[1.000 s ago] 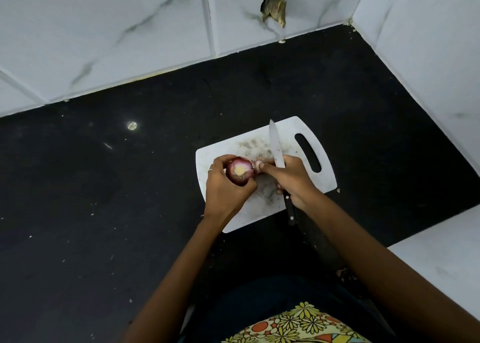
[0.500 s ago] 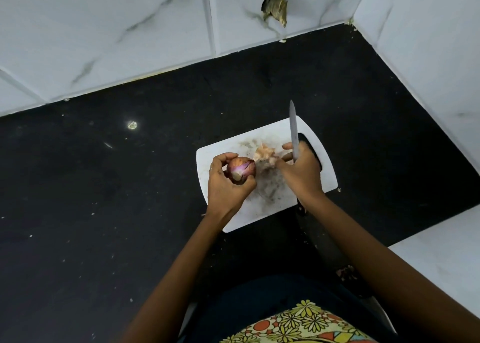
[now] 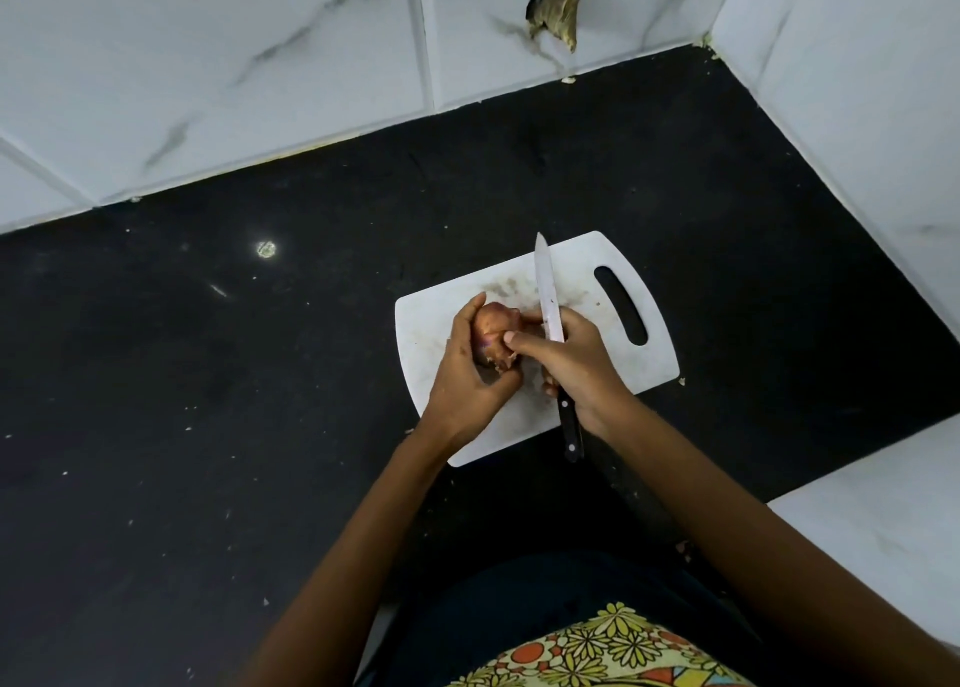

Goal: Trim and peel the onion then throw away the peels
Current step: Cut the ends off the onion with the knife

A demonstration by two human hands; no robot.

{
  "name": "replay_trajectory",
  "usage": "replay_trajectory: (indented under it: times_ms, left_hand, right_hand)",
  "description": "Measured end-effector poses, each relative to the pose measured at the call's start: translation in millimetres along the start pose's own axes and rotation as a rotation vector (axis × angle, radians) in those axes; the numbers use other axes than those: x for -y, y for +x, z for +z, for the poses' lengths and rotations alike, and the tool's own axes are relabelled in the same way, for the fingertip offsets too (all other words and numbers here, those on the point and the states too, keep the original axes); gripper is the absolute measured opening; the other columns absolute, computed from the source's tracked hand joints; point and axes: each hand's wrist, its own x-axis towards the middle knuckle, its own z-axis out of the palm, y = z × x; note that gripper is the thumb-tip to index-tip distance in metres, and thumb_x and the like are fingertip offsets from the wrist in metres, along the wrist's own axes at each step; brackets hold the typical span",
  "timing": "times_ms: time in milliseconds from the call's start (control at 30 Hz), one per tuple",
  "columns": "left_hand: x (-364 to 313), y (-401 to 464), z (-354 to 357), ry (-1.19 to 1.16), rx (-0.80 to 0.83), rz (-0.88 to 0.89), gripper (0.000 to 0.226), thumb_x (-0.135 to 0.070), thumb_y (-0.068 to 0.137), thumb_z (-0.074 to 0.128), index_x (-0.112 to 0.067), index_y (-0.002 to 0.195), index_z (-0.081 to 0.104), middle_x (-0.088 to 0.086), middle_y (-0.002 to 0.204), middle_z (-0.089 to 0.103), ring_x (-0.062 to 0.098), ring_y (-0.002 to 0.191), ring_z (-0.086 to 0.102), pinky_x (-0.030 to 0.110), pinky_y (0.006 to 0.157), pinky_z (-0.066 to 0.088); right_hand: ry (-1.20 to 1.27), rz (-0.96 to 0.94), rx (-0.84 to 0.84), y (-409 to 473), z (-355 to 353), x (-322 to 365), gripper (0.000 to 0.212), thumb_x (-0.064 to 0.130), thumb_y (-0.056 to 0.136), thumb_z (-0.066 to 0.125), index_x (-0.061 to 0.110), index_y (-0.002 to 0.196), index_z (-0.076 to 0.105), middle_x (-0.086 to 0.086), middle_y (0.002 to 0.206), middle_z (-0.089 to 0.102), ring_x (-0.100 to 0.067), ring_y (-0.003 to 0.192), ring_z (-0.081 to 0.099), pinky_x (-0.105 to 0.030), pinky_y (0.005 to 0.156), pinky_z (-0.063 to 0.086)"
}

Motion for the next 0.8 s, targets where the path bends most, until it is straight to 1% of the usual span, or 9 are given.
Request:
replay_trajectory:
  times_ms: [167,267,333,400,467,567,633,733,800]
  left_hand:
    - [9,0,-2,0.118,-0.035,-0.007,0.086,-0.028,0.078,0.073,-0.027,0.146,0.021,0.001,0.140,0.045,0.016,0.123,0.051,0.039,0.104,0.046]
    - [12,1,-3,0.214,-0.151,0.003,0.085,-0.048,0.071,0.073,-0.028,0.142,0.031,-0.003,0.137,0.048,0.013,0.123,0.049,0.039,0.103,0.046]
    - [14,3,-6,0.305,-0.188,0.030,0.078,-0.049,0.070,0.073,-0.025,0.137,0.041,-0.001,0.131,0.053,0.016,0.118,0.051,0.040,0.101,0.045]
    - [13,3,-9,0.349,-0.206,0.043,0.068,-0.038,0.074,0.076,-0.022,0.134,0.047,0.001,0.127,0.055,0.018,0.115,0.050,0.034,0.101,0.042]
    - [10,1,-10,0.342,-0.219,0.029,0.065,-0.031,0.076,0.077,-0.021,0.134,0.048,0.003,0.126,0.050,0.016,0.116,0.045,0.022,0.099,0.037]
    - [7,-2,-10,0.326,-0.229,0.004,0.068,-0.029,0.076,0.078,-0.023,0.136,0.046,0.003,0.125,0.043,0.011,0.114,0.043,0.016,0.098,0.036]
    - [4,-3,-8,0.324,-0.227,-0.004,0.069,-0.031,0.075,0.078,-0.024,0.136,0.046,-0.001,0.124,0.041,0.009,0.109,0.046,0.018,0.097,0.039]
    - [1,-4,-6,0.316,-0.266,-0.014,0.064,-0.034,0.076,0.077,-0.023,0.133,0.049,-0.003,0.123,0.039,0.014,0.108,0.052,0.025,0.098,0.045]
    - [-1,-3,-7,0.312,-0.303,-0.032,0.060,-0.038,0.077,0.075,-0.022,0.131,0.053,-0.001,0.125,0.041,0.016,0.107,0.055,0.030,0.097,0.048]
  right_hand:
    - [0.004,-0.021,-0.028,0,2,-6,0.036,0.015,0.076,0.075,0.012,0.109,0.061,-0.008,0.097,0.068,-0.009,0.065,0.056,-0.011,0.039,0.039]
    - [0.011,-0.041,-0.054,0,-1,-5,0.035,0.015,0.077,0.074,0.011,0.109,0.061,-0.007,0.097,0.068,-0.011,0.074,0.062,-0.009,0.045,0.043]
    - [0.022,-0.064,-0.069,1,-6,-4,0.033,0.013,0.078,0.073,0.009,0.109,0.061,-0.007,0.092,0.067,-0.011,0.074,0.063,-0.010,0.045,0.043]
    - [0.045,-0.094,-0.104,1,-11,-3,0.029,0.011,0.079,0.071,0.007,0.106,0.062,-0.005,0.083,0.066,-0.010,0.066,0.061,-0.010,0.043,0.041]
    - [-0.006,-0.141,-0.185,2,-17,-4,0.027,0.016,0.078,0.072,0.011,0.102,0.061,-0.003,0.083,0.065,-0.013,0.070,0.063,-0.017,0.049,0.045]
    - [-0.241,-0.212,-0.330,6,-27,-10,0.032,0.025,0.076,0.073,0.021,0.103,0.057,0.003,0.092,0.064,-0.012,0.081,0.062,-0.030,0.068,0.051]
    - [-0.378,-0.200,-0.351,9,-33,-14,0.038,0.027,0.074,0.074,0.022,0.106,0.055,0.001,0.101,0.062,-0.016,0.089,0.062,-0.035,0.076,0.051]
    - [-0.509,-0.130,-0.310,10,-35,-18,0.052,0.032,0.073,0.074,0.021,0.119,0.050,-0.006,0.120,0.051,-0.023,0.102,0.059,-0.037,0.083,0.049]
    - [-0.590,-0.156,-0.355,6,-33,-17,0.057,0.038,0.077,0.070,0.019,0.126,0.046,-0.008,0.127,0.042,-0.028,0.105,0.057,-0.040,0.084,0.047]
